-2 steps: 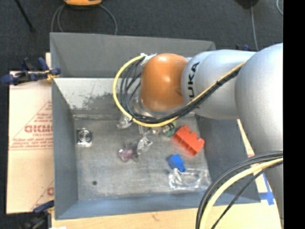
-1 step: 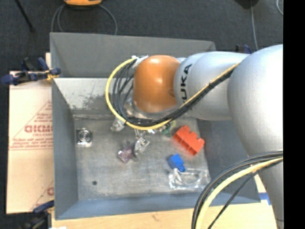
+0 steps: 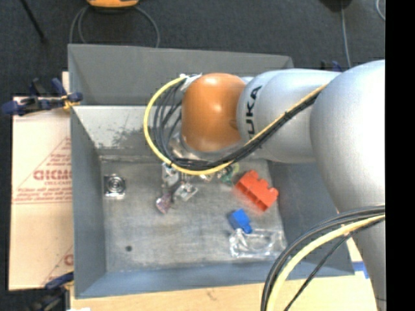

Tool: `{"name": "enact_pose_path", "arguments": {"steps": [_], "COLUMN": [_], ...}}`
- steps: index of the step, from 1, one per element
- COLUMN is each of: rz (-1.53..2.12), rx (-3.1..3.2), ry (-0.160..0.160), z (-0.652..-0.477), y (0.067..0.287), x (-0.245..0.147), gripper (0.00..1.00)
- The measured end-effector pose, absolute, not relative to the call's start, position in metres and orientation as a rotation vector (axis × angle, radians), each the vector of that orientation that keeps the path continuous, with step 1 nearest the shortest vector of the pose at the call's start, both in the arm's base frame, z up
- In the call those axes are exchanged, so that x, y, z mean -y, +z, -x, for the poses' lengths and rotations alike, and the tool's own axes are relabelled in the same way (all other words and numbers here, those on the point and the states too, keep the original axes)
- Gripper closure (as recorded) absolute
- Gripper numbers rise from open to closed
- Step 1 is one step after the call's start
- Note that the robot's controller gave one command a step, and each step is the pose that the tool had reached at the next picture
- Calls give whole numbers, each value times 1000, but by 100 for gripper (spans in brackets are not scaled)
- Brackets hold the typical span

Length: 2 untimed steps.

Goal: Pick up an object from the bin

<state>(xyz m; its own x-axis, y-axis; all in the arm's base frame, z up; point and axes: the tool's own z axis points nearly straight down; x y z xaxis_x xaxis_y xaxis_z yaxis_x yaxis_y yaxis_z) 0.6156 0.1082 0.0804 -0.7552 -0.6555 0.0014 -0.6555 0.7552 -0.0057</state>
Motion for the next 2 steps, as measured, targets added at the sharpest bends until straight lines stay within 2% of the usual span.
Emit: {"name": "enact_pose_path", "arguments": {"steps": [1, 2], "rz": [1087, 1079], "rx": [-2935, -2942], "ry": [-4, -3], "z": [-619, -621], "y": [143, 174], "x": [-107, -106], "gripper": [100, 100]}}
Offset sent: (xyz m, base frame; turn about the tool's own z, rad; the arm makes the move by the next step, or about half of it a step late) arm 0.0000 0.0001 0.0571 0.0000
